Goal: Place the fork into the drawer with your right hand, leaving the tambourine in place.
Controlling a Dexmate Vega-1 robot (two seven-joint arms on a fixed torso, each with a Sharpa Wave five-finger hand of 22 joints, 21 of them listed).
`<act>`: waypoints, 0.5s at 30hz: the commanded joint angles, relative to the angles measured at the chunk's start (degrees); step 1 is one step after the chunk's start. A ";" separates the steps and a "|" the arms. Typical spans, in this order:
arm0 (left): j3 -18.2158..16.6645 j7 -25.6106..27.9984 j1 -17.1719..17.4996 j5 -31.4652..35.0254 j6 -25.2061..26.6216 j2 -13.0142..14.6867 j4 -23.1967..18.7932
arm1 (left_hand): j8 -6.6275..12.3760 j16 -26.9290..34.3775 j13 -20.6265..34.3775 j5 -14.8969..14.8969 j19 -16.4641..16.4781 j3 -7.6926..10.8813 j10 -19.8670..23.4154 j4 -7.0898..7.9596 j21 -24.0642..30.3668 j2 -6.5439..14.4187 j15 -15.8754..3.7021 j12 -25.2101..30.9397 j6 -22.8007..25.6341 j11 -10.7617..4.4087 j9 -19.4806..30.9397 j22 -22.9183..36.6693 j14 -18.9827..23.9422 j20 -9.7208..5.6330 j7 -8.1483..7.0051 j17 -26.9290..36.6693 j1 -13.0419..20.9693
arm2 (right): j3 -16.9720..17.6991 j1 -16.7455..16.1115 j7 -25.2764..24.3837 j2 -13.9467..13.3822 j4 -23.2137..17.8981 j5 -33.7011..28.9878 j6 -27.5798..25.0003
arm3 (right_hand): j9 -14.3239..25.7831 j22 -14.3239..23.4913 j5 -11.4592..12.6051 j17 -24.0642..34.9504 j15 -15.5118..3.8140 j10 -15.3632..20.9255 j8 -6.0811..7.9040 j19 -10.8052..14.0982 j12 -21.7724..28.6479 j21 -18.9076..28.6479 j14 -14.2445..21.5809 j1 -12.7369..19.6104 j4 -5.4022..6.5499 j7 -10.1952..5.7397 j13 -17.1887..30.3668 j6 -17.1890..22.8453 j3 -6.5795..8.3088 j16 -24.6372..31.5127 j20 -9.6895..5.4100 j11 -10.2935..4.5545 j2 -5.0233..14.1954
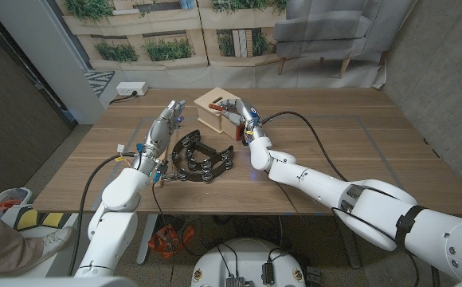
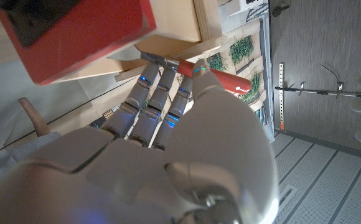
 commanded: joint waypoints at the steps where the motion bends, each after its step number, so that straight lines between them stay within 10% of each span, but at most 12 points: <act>1: -0.18 -0.16 0.14 -0.44 -0.32 -0.12 0.39 | 0.00 0.17 0.21 0.04 0.37 0.23 0.30 -0.36 0.15 0.31 -0.02 0.15 0.58 0.05 0.18 0.26 0.08 -0.03 0.16 0.16 -0.14 | 0.03 0.07 0.25 0.47 0.73 0.16 0.49 | 0.33 0.04 0.45 -0.03 -9.06 3.27 0.15 -0.16 0.27 0.44 -0.13 0.71 0.30 0.27 -0.06 -0.01 0.79 -0.33 -0.89 -2.31 1.28; 8: -0.20 -0.27 0.06 -0.57 -0.35 -0.11 0.57 | -0.02 0.14 0.22 0.04 0.35 0.21 0.31 -0.34 0.15 0.29 -0.01 0.16 0.53 0.04 0.18 0.26 0.00 -0.05 0.15 0.17 -0.18 | 0.07 0.14 0.58 0.61 1.26 0.42 1.18 | 0.35 -0.15 0.79 -0.23 -8.84 2.56 -0.26 -0.07 -0.28 0.91 -0.13 0.10 0.44 0.73 -0.47 -1.07 0.47 -0.80 -0.28 -1.69 0.73; 15: -0.25 -0.24 0.25 -0.57 -0.38 -0.14 0.46 | 0.00 0.16 0.22 0.04 0.36 0.20 0.34 -0.33 0.15 0.28 0.00 0.16 0.58 0.13 0.18 0.26 0.05 -0.06 0.20 0.17 -0.20 | -0.09 0.39 0.72 0.72 1.93 0.29 2.05 | 0.40 -0.58 0.58 -0.78 -7.83 1.32 -0.74 0.00 -1.31 1.55 -0.80 -5.93 3.17 1.69 -1.37 -2.44 -1.76 -2.33 0.67 -1.13 -0.86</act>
